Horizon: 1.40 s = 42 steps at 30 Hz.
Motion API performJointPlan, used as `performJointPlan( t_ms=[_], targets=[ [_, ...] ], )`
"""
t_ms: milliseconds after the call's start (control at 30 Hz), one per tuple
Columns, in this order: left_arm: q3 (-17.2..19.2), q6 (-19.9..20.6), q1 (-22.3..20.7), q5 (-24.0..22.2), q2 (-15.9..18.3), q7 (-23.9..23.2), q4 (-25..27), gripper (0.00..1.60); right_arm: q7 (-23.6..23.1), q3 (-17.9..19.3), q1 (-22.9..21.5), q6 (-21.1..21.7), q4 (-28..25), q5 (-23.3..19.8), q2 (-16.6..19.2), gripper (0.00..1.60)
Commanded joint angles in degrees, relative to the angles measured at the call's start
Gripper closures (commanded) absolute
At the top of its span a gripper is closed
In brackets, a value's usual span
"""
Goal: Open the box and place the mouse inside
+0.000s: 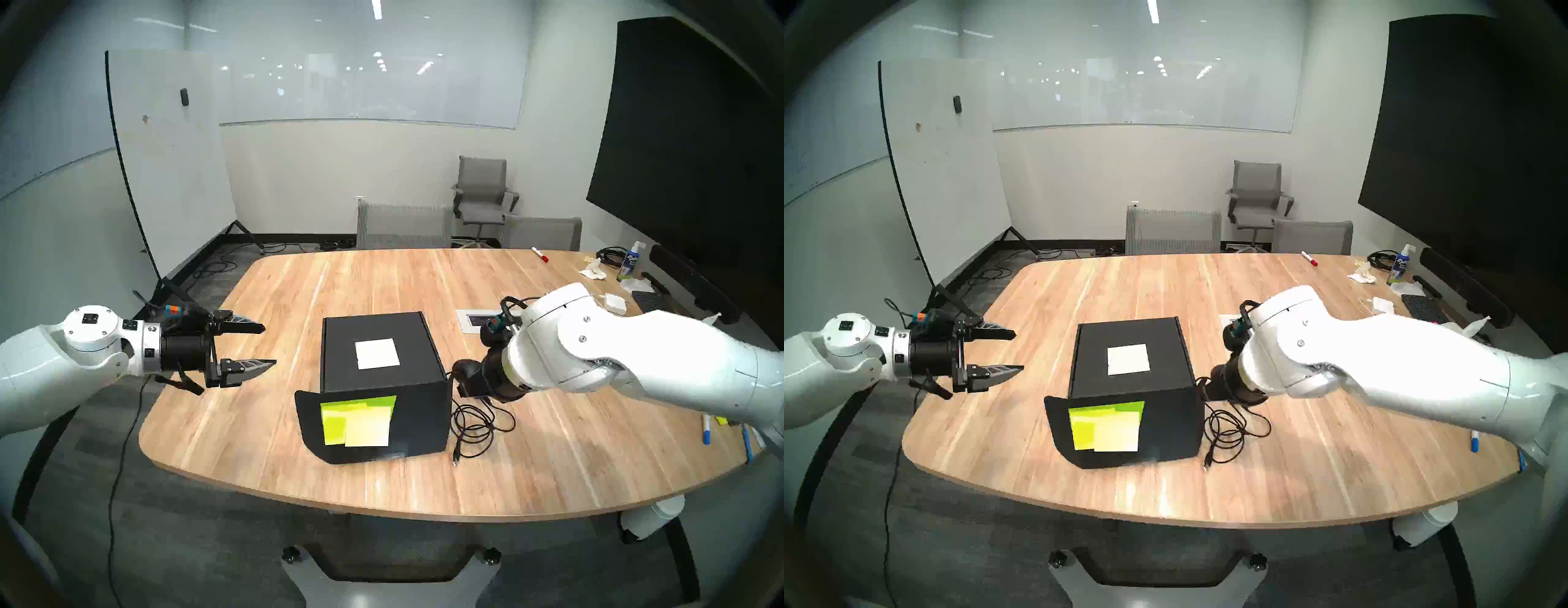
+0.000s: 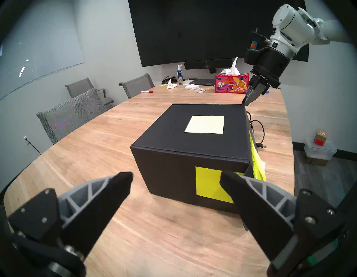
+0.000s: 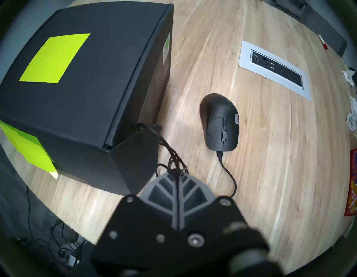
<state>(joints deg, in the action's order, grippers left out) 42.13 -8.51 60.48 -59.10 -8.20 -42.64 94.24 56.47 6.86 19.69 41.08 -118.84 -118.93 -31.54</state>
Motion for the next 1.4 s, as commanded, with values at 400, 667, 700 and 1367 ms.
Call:
performJointPlan(
  t_ms=[400, 667, 700, 1367],
  targets=[
    [0.7, -0.4, -0.8, -0.3, 0.1, 0.0, 0.0, 0.00, -8.4, 1.2, -0.2, 0.6, 3.3, 6.1, -1.1, 1.60],
    [0.6, -0.4, -0.8, -0.3, 0.1, 0.0, 0.0, 0.00, -11.4, 0.6, 0.9, -0.5, 4.8, 8.3, -1.4, 1.60],
    [0.6, -0.4, -0.8, -0.3, 0.1, 0.0, 0.0, 0.00, -12.0, 0.5, 1.1, -0.6, 5.1, 8.7, -1.4, 1.60],
    [0.5, -0.4, -0.9, -0.3, 0.1, 0.0, 0.0, 0.00, -4.6, 1.6, -1.7, 2.3, 0.6, 4.2, 0.0, 1.60]
  ],
)
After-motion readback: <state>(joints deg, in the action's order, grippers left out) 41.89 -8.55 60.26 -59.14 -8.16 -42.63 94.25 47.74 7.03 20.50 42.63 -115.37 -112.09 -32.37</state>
